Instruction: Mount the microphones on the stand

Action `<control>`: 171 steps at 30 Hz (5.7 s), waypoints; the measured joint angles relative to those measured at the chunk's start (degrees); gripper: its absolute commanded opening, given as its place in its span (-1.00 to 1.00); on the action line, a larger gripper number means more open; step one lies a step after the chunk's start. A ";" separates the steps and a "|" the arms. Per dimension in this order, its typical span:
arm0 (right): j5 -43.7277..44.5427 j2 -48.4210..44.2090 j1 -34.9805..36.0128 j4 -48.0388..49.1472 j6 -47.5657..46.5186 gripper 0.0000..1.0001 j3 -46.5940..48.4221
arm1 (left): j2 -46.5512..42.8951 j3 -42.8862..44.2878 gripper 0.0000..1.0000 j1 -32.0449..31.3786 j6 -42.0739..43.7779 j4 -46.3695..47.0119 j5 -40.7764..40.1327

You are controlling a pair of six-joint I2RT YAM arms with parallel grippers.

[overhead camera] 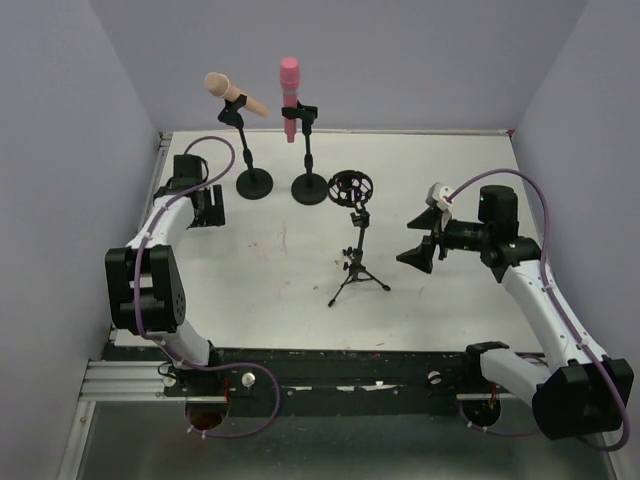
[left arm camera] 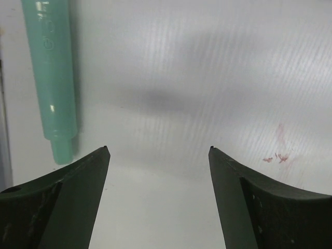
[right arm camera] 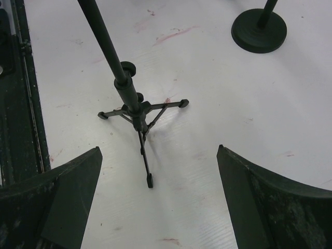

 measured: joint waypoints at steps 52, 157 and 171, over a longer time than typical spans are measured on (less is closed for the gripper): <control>-12.76 11.69 -5.51 -14.34 -11.13 0.99 4.39 | 16.06 17.40 -0.11 13.51 13.31 9.14 -27.04; -21.07 24.65 -7.26 -53.42 -51.23 1.00 17.64 | 32.65 32.85 -0.89 18.84 22.82 -4.63 -16.13; -21.05 23.89 -7.26 -53.44 -51.23 1.00 17.68 | 9.38 19.34 -0.44 18.99 11.45 -1.64 -8.26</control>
